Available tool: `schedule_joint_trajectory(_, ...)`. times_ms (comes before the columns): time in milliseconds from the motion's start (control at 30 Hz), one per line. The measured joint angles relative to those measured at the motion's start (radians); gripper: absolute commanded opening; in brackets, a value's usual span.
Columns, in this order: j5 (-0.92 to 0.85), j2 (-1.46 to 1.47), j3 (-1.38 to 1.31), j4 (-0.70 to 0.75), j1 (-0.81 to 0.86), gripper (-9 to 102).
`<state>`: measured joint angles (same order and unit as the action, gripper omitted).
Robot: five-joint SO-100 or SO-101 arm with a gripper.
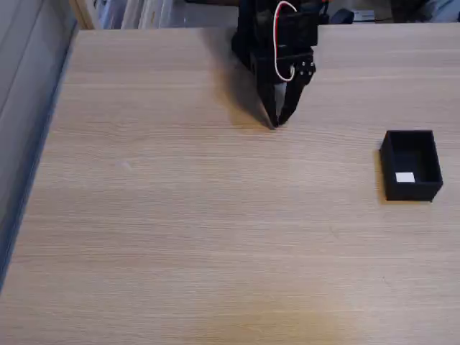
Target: Pick a white block and place it in the black box.
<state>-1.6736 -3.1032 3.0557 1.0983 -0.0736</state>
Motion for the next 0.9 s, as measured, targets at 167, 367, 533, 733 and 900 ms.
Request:
schedule_joint_trajectory(167, -0.012, -0.124, 0.034, 0.156, 0.063, 0)
schedule_joint_trajectory(367, 0.058, -0.215, 0.037, 0.238, 0.064, 0)
schedule_joint_trajectory(533, 0.064, -0.222, 0.037, 0.242, 0.066, 0)
schedule_joint_trajectory(733, 0.064, -0.222, 0.037, 0.242, 0.072, 0)
schedule_joint_trajectory(900, 0.067, -0.222, 0.037, 0.242, 0.075, 0)
